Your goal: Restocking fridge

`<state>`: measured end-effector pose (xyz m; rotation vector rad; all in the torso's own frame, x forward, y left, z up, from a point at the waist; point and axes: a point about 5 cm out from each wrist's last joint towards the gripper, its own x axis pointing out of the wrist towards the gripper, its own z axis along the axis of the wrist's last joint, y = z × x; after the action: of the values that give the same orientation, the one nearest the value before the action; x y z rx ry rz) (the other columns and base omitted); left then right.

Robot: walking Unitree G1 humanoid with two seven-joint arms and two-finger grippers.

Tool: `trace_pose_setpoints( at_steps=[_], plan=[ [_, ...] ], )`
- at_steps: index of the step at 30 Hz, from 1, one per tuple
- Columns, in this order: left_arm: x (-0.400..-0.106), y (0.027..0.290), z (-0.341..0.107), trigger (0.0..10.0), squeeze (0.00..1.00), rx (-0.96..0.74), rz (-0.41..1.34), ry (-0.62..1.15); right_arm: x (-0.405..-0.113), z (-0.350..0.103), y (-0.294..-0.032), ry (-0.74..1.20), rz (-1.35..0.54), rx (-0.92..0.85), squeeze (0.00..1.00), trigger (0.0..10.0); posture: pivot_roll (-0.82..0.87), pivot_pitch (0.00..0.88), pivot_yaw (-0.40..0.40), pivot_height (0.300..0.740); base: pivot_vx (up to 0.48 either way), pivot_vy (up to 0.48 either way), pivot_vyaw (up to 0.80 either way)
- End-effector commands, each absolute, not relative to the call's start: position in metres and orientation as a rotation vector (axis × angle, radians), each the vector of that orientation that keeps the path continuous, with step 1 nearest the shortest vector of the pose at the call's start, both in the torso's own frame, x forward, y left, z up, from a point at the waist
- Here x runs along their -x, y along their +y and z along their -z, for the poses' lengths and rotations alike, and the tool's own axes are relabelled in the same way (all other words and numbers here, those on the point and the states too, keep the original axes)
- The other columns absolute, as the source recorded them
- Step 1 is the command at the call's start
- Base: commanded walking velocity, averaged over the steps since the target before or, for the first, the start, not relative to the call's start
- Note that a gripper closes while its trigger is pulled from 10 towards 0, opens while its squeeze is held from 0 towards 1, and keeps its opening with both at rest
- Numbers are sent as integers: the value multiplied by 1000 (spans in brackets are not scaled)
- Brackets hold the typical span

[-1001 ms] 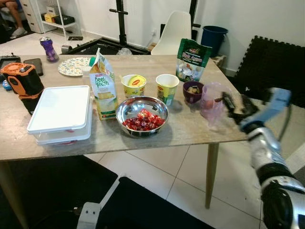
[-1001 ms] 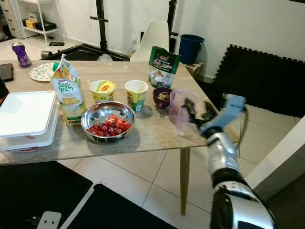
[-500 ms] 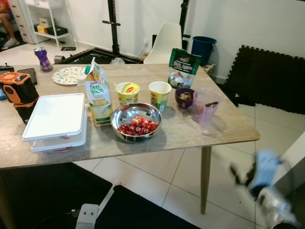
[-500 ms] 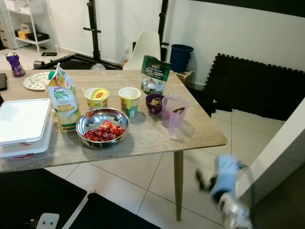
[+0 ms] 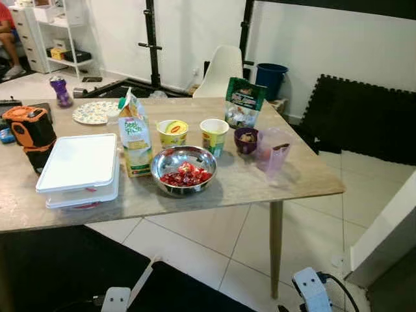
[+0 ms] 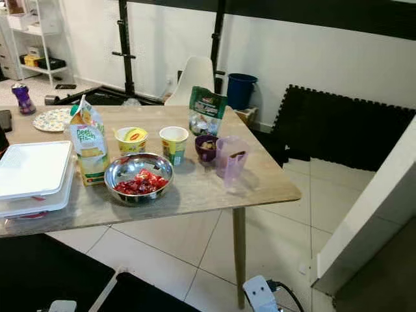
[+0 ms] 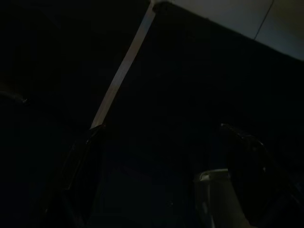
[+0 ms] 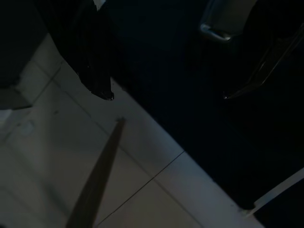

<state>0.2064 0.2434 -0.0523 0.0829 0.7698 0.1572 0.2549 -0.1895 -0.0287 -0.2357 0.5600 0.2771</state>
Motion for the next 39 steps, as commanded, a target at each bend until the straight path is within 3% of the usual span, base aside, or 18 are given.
trace_pose_setpoints(
  at_steps=[1,18,39],
  plan=[
    [-202,238,57,10000,0,-59,-165,787,-248,35,-188,582,-271,246,0,10000,18,60,-64,740,0,0,0],
    [-204,238,58,10000,0,-54,-175,796,-243,42,-176,625,-228,123,0,10000,25,55,-67,740,0,0,0],
    [-194,229,67,10000,0,-27,-184,829,-234,49,-176,674,-207,109,0,10000,8,69,-88,740,0,0,0]
  ],
)
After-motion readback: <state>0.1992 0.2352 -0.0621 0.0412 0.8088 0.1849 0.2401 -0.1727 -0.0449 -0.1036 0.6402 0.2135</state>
